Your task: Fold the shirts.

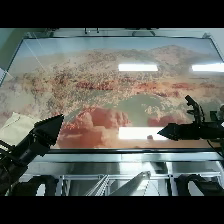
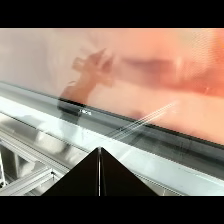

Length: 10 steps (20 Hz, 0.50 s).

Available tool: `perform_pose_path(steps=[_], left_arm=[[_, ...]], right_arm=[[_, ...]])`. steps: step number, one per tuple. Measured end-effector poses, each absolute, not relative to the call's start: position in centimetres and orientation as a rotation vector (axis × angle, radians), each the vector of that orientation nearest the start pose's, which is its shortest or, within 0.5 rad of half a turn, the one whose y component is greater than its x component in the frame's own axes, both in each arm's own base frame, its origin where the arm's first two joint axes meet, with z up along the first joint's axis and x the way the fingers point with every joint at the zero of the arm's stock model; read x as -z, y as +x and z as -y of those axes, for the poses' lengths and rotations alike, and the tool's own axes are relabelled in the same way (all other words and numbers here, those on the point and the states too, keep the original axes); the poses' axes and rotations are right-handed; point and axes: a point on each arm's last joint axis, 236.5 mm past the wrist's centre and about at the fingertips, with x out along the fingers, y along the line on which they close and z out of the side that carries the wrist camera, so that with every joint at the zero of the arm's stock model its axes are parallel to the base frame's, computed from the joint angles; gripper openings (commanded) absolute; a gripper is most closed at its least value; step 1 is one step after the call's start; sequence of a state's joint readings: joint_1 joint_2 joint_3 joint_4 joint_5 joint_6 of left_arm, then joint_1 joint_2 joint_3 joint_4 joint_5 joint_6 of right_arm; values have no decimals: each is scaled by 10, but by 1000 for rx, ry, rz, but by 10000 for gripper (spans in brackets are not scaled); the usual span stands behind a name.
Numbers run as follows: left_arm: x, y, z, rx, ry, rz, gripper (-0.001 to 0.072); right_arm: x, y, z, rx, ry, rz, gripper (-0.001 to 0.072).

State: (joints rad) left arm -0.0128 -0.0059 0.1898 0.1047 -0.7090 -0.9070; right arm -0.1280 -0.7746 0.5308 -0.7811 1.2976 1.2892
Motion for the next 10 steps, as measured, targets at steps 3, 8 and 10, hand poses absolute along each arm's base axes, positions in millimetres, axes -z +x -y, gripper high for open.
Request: perform_pose_path(steps=[3, 8, 10], left_arm=[[-173, 214, 155, 711, -703, -187, 251], [-174, 214, 155, 710, -703, -187, 251], [-174, 214, 155, 710, -703, -187, 251]], right_arm=[[-7, 216, -135, -522, 608, -1311, 17], [-7, 217, -135, -521, 608, -1309, 17], [-7, 218, -135, -519, 607, -1306, 17]])
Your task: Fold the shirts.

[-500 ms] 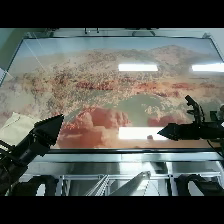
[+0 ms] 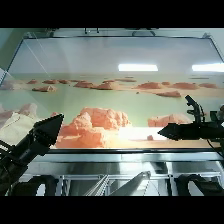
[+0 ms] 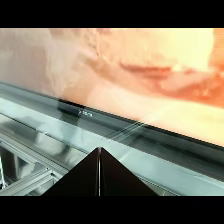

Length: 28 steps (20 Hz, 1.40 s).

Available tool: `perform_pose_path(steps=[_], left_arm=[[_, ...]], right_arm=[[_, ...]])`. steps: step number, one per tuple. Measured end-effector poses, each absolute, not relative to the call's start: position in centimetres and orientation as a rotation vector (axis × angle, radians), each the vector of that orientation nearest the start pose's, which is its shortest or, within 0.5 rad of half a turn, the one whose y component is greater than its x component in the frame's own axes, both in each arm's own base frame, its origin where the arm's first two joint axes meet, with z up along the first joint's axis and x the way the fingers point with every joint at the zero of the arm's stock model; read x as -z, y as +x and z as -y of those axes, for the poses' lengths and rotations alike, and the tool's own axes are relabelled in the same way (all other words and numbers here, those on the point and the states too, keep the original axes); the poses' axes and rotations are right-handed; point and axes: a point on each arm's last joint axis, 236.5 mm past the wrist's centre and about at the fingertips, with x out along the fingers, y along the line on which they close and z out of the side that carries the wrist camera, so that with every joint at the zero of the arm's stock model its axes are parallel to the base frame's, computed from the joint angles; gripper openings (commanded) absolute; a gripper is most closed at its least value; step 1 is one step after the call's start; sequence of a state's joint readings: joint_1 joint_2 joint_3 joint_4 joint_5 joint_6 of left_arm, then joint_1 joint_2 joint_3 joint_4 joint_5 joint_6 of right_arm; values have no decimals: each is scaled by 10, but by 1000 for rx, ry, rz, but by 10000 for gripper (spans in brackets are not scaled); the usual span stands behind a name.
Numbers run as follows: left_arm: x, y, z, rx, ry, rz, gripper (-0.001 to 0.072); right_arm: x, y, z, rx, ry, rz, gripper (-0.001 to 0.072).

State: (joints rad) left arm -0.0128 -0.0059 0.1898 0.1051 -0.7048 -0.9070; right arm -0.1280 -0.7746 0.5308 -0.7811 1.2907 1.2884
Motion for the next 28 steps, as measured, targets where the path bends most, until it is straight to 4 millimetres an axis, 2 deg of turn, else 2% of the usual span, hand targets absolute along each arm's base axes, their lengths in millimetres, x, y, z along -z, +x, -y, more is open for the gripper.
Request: perform_pose_path(steps=[7, 8, 9, 11, 13, 15, 18, 19, 20, 22, 24, 25, 26, 27, 28], left_arm=[[-175, 219, 149, 681, -709, -170, 250], [-175, 219, 148, 676, -710, -167, 225], [-175, 220, 147, 672, -711, -165, 1], [-176, 223, 144, 654, -714, -154, -1], [-181, 231, 131, 595, -707, -119, 1], [-190, 246, 106, 479, -606, -63, 12], [-208, 277, 52, 244, -371, -74, 18], [-210, 289, 30, 165, -306, -125, 17], [-210, 302, 3, 78, -259, -197, 18], [-203, 321, -61, -83, -237, -361, -3], [-187, 331, -124, -189, -264, -522, 1], [-174, 333, -154, -220, -290, -604, 189], [-158, 331, -179, -240, -323, -682, 472], [-135, 326, -202, -250, -373, -770, 705], [-113, 320, -219, -250, -433, -847, 708]], right_arm=[[-6, 223, -133, -506, 605, -1284, 18], [-6, 227, -132, -498, 605, -1272, 18], [-6, 229, -131, -491, 605, -1263, 17], [-6, 233, -129, -482, 605, -1248, 18], [-10, 242, -129, -471, 624, -1211, 18], [-16, 252, -131, -463, 658, -1165, 19], [-23, 263, -132, -462, 689, -1114, 31], [-24, 265, -132, -465, 688, -1101, 131], [-25, 267, -132, -469, 682, -1089, 305], [-27, 271, -131, -473, 669, -1067, 323], [-28, 275, -130, -469, 661, -1046, 323], [-28, 277, -128, -466, 656, -1037, 323], [-28, 279, -127, -461, 654, -1030, 324], [-28, 280, -126, -458, 650, -1023, 323], [-29, 282, -126, -454, 648, -1016, 323]])
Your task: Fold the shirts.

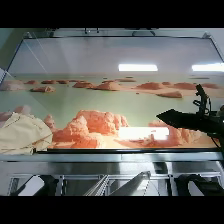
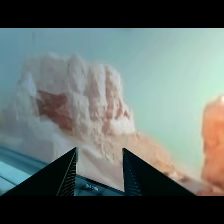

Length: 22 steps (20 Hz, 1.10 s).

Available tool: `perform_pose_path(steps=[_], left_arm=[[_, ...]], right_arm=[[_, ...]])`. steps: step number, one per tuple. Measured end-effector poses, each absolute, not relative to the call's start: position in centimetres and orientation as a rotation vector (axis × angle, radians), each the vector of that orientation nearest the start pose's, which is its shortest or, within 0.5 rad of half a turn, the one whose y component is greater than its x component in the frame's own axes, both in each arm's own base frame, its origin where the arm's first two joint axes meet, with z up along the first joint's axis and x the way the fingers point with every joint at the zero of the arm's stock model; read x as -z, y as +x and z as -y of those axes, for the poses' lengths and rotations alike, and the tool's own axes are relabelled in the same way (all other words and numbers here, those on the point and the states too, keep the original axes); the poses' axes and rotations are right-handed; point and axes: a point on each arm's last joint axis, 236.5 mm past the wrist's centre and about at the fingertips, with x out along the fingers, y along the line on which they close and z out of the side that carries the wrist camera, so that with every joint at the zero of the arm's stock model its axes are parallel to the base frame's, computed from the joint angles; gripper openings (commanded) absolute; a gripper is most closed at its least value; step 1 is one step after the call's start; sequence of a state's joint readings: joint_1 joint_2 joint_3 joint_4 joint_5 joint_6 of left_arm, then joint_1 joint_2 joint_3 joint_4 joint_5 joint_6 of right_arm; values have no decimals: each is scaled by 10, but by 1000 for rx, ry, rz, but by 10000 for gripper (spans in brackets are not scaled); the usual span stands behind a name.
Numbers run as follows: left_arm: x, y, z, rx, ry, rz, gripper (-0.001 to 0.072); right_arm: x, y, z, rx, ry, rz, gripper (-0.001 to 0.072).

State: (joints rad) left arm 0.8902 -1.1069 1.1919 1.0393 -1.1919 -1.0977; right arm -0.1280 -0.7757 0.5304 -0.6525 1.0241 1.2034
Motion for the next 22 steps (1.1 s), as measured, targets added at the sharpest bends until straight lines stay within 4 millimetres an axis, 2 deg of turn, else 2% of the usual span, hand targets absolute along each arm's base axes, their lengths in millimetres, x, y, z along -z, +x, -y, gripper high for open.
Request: perform_pose_path(steps=[2, 4, 8, 9, 10, 11, 12, 14, 15, 16, 17, 18, 19, 20, 21, 22], left_arm=[[-64, 303, -241, -231, -566, -995, 708], [-22, 289, -250, -193, -684, -1102, 708], [40, 273, -245, -104, -822, -1266, 707], [55, 270, -241, -90, -827, -1316, 670], [67, 267, -237, -73, -821, -1367, 468], [80, 263, -232, -56, -804, -1426, 123], [89, 261, -225, -35, -787, -1480, -3], [98, 264, -210, 19, -733, -1559, -2], [97, 274, -201, 54, -710, -1572, -2], [89, 293, -188, 105, -698, -1550, -3], [74, 317, -169, 175, -701, -1505, -3], [50, 343, -141, 277, -710, -1447, -1], [21, 369, -110, 386, -714, -1376, 21], [-19, 395, -69, 529, -719, -1278, 21], [-62, 411, -26, 676, -721, -1182, 22], [-107, 419, 18, 834, -709, -1081, 22]], right_arm=[[-29, 285, -124, -445, 647, -1004, 323], [-29, 288, -122, -436, 646, -992, 323], [-30, 292, -120, -426, 646, -977, 324], [-30, 292, -120, -425, 645, -975, 323], [-30, 292, -119, -424, 646, -974, 323], [-30, 292, -119, -423, 646, -973, 323], [-31, 293, -119, -422, 645, -971, 323], [-31, 293, -119, -423, 649, -970, 322], [-32, 293, -120, -425, 655, -967, 321], [-33, 294, -121, -427, 663, -965, 315], [-34, 294, -122, -429, 668, -962, 228], [-35, 294, -122, -431, 672, -961, 146], [-36, 295, -123, -435, 673, -957, 143], [-37, 295, -123, -441, 663, -952, 138], [-41, 297, -123, -450, 651, -943, 64], [-47, 299, -123, -462, 636, -925, 19]])
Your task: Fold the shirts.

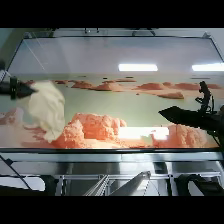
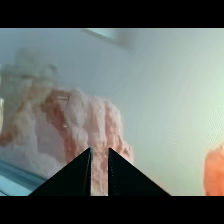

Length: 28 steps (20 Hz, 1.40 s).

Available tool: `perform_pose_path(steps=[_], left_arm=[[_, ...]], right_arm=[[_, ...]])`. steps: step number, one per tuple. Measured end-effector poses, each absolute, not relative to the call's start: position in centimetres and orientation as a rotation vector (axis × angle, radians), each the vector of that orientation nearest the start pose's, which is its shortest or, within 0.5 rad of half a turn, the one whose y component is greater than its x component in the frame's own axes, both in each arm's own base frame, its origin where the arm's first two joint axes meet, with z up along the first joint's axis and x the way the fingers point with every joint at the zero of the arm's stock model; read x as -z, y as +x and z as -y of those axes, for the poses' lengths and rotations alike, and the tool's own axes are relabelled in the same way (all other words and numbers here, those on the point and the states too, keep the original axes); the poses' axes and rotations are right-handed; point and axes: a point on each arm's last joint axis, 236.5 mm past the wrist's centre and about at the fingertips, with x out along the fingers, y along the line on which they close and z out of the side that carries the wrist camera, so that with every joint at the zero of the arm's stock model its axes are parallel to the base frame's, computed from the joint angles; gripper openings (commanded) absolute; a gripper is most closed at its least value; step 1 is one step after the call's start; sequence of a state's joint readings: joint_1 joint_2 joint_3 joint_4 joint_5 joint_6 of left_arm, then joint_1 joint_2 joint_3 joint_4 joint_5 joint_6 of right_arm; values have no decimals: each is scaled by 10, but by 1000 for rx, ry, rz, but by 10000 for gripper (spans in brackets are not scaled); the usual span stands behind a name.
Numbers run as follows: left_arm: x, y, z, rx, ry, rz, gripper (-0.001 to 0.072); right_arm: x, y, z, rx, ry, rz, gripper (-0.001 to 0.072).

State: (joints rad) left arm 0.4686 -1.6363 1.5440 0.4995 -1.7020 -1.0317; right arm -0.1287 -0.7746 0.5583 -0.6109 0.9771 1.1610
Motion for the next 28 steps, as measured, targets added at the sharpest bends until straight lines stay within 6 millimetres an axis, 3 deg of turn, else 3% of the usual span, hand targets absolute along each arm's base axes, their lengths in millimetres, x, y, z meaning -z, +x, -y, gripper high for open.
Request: perform_pose_path(steps=[2, 4, 6, 7, 8, 9, 10, 11, 12, 16, 20, 24, 27, 28], left_arm=[[-196, 405, 107, 1161, -659, -888, 22], [-240, 373, 171, 1370, -600, -823, 21], [-245, 351, 217, 1450, -542, -857, 19], [-238, 344, 235, 1459, -512, -900, 18], [-224, 339, 251, 1452, -489, -953, 18], [-207, 338, 264, 1432, -473, -1010, 21], [-188, 337, 273, 1411, -457, -1065, 187], [-169, 337, 281, 1392, -451, -1117, 423], [-152, 338, 285, 1369, -460, -1165, 711], [-79, 345, 282, 1247, -541, -1386, 708], [-16, 335, 251, 1103, -604, -1602, 690], [54, 295, 218, 922, -573, -1825, 690], [85, 259, 218, 874, -579, -1922, 689], [90, 249, 224, 884, -583, -1935, 615]], right_arm=[[-65, 306, -120, -480, 608, -888, 19], [-86, 314, -113, -483, 579, -845, 19], [-103, 320, -101, -472, 565, -810, 29], [-109, 323, -95, -463, 562, -797, 143], [-113, 324, -90, -454, 559, -788, 313], [-115, 325, -85, -445, 557, -785, 368], [-114, 326, -82, -435, 553, -788, 373], [-111, 327, -78, -427, 546, -799, 373], [-108, 327, -76, -425, 543, -814, 373], [-74, 317, -85, -468, 570, -969, 373], [-25, 295, -126, -575, 578, -1171, 374], [35, 280, -171, -631, 529, -1338, 393], [78, 285, -182, -597, 519, -1421, 389], [89, 288, -183, -585, 521, -1444, 376]])
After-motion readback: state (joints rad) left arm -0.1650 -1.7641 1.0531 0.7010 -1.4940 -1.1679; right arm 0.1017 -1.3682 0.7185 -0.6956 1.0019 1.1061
